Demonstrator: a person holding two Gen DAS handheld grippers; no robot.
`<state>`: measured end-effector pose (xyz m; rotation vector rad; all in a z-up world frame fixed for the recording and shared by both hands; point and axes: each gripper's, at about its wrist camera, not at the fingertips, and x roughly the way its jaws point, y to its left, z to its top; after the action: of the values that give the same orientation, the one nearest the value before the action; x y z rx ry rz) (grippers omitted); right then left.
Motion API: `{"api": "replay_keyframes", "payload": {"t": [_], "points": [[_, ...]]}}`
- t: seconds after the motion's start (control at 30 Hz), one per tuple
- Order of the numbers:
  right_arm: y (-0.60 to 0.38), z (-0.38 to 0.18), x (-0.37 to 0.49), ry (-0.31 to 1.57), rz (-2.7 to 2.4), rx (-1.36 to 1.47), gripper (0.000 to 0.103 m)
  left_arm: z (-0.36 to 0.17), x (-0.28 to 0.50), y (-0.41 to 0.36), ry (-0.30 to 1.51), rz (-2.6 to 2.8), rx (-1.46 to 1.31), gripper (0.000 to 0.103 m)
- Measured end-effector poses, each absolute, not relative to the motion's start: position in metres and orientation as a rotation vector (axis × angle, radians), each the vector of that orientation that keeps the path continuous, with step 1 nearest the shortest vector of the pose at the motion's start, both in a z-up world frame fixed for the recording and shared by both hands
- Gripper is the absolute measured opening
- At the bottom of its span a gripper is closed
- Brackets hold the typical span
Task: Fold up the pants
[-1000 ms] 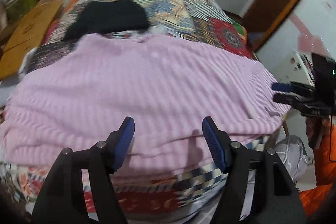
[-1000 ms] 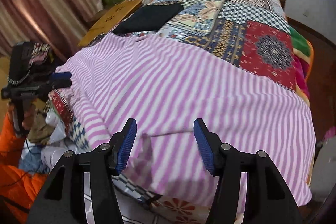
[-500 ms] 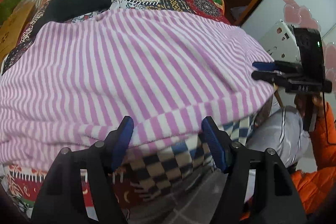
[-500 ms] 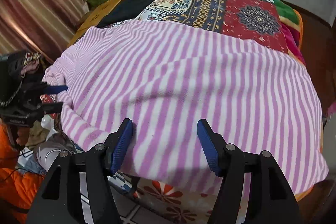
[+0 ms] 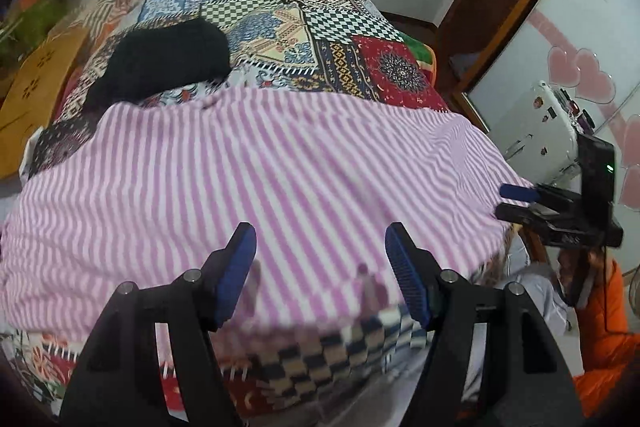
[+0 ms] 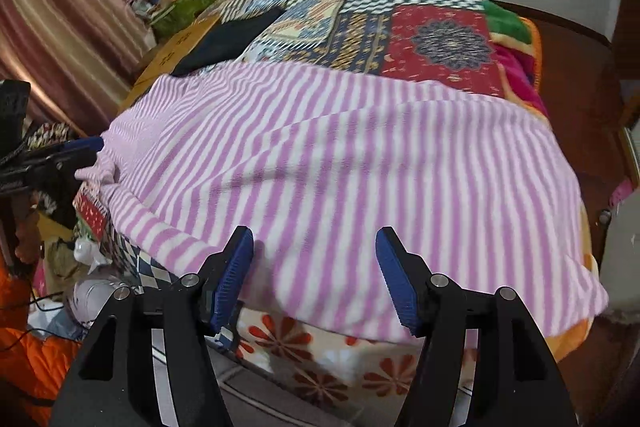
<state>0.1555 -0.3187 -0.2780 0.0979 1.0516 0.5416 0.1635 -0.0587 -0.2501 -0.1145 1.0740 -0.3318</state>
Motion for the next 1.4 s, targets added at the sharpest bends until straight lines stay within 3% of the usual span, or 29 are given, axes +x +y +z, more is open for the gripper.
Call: {"api": "replay_keyframes", "payload": {"t": [0.27,0.63,0.97,1.4], "points": [[-0.367,-0.274,0.141,1.028,0.402,0.173,0.06,-0.291,0.168,-0.102,1.172,-0.394,-0.058,0.067],[-0.413,-0.281,0.113,1.023,0.26,0.264,0.06,-0.279,0.141,-0.11,1.155,-0.415,0.012,0.067],[-0.445,-0.299,0.093,1.051,0.215,0.385,0.06,-0.248,0.192,-0.138,1.063,-0.387,0.063,0.068],[-0.461,-0.318,0.108,1.015,0.198,0.543,0.061,-0.298,0.251,-0.196,1.165,-0.434,0.097,0.068]]}}
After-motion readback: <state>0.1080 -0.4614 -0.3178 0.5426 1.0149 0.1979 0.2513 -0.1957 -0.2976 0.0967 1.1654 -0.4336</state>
